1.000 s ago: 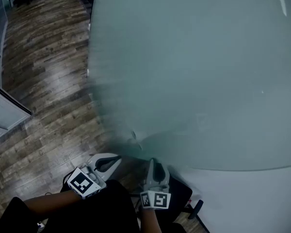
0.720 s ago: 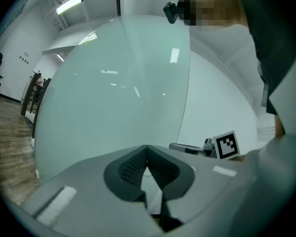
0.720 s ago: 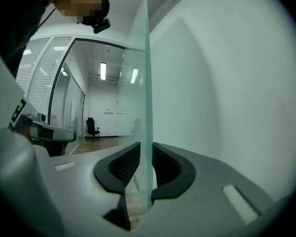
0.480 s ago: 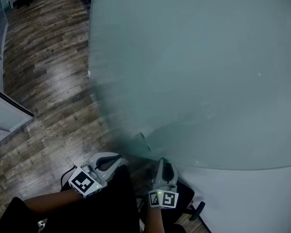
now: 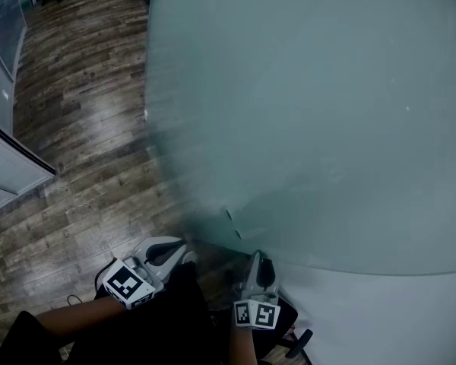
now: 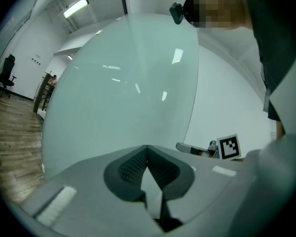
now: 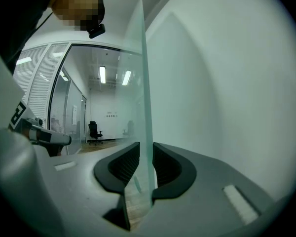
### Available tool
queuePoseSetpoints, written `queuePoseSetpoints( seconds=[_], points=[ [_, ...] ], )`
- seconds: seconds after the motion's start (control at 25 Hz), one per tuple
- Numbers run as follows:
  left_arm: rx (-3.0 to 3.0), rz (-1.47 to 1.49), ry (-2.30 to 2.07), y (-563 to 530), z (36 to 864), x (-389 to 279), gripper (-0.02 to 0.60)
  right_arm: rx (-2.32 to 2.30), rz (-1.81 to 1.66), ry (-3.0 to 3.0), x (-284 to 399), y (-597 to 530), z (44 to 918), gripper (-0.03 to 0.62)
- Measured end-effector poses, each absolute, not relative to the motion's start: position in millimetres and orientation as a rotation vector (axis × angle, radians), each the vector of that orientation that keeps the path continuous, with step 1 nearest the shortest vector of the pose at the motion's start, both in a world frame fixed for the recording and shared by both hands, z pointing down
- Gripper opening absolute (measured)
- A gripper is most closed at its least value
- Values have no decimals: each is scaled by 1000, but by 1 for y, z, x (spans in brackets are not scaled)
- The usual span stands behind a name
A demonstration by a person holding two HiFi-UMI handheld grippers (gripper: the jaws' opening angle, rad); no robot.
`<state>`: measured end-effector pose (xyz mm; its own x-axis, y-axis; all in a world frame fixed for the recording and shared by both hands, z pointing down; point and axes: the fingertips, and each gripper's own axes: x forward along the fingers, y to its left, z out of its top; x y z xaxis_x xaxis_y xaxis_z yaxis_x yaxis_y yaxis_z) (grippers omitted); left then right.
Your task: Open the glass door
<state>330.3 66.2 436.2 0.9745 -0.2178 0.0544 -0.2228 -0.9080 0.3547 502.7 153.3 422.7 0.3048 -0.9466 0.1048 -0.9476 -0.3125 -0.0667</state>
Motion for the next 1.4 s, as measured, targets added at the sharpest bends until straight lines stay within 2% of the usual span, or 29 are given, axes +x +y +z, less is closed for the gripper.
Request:
queuePoseSetpoints(
  seconds=[0.72,1.4],
  points=[
    [2780,99,-485,57,444,389,0,2443,134,-1914,556,132,427,91],
    [2769,26,-774,55,433,409,0,2343,82,-2061,599,121,416,86]
  ],
)
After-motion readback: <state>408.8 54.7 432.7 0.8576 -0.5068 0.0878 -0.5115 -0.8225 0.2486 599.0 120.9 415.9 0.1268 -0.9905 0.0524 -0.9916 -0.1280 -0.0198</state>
